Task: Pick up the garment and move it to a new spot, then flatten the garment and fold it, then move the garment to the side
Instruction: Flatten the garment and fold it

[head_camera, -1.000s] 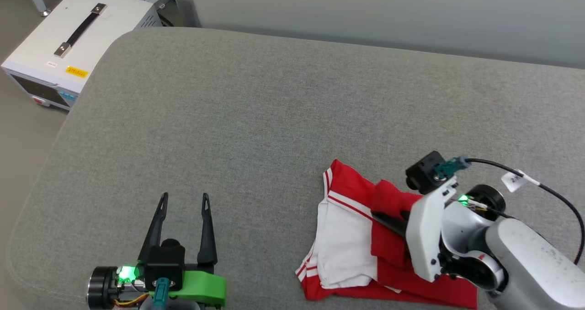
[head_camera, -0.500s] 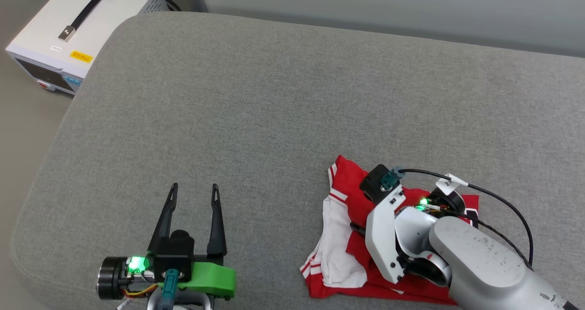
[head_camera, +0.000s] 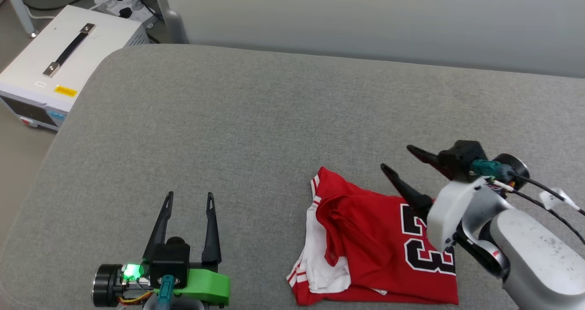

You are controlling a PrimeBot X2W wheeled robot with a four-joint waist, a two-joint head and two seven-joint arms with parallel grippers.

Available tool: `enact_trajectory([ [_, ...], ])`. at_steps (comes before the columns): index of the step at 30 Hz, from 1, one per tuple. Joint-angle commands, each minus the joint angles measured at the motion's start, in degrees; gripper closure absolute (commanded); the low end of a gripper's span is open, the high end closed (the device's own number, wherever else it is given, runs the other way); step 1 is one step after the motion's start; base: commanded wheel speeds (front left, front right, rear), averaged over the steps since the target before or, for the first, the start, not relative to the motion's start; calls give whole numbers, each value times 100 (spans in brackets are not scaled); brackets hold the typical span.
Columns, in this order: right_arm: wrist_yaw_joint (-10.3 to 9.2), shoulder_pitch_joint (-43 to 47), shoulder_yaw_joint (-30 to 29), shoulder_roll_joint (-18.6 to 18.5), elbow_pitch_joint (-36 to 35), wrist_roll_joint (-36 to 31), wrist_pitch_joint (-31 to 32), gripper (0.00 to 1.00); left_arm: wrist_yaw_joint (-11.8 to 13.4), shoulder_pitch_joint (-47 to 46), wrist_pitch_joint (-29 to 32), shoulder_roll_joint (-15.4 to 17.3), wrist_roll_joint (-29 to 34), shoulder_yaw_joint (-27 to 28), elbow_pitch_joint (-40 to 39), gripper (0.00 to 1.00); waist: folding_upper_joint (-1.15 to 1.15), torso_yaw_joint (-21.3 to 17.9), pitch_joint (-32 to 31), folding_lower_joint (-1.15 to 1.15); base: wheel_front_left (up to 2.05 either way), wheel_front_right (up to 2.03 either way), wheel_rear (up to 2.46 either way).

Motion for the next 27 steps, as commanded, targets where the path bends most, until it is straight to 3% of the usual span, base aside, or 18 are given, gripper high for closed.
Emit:
enact_trajectory([
  [1, -4, 221, -306, 13, -99, -152, -269, 0, -31, 93, -33, 40, 36, 24, -12, 0, 0, -180, -161, 0, 0, 0, 0],
  [8, -4, 1128, -1932, 303, -358, -936, -1204, 0, -91, 244, -33, 89, -24, 80, -54, 0, 0, -389, -359, 0, 0, 0, 0],
  [12, -4, 1779, -2924, 758, -636, -1520, -1678, 0, -136, 349, -33, 118, -47, 111, -122, 0, 0, -495, -477, 0, 0, 0, 0],
  [19, -4, 2694, -3742, 1487, -1262, -2046, -1850, 0, -202, 426, -33, 148, -30, 90, -192, 0, 0, -552, -544, 0, 0, 0, 0],
  [27, -4, 3505, -4031, 1944, -1766, -2222, -1859, 0, -251, 520, -33, 168, -25, 62, -231, 0, 0, -529, -561, 0, 0, 0, 0],
])
